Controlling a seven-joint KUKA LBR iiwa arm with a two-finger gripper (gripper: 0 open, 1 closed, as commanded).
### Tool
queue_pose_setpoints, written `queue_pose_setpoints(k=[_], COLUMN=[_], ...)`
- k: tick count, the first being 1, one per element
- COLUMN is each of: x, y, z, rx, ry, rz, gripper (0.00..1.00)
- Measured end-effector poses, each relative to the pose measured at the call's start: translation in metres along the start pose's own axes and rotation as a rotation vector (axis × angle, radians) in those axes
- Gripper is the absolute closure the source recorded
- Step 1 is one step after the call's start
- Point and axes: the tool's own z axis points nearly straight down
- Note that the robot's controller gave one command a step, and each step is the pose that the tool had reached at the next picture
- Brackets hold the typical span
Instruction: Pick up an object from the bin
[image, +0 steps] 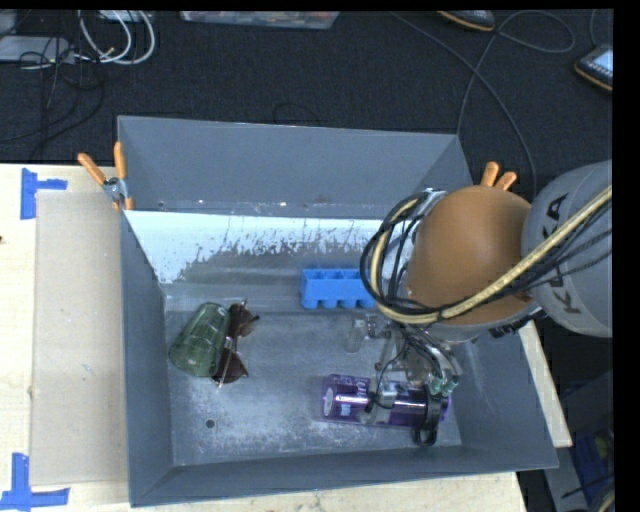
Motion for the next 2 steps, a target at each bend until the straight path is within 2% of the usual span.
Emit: queue_pose_setpoints(k=[1, 2], x=[0.000, 0.000], y=[0.000, -0.001], z=[0.000, 0.028], rx=[0.000, 0.000], ry=[0.000, 0.001], rz=[0.000, 0.002], gripper=[0.00, 0.00])
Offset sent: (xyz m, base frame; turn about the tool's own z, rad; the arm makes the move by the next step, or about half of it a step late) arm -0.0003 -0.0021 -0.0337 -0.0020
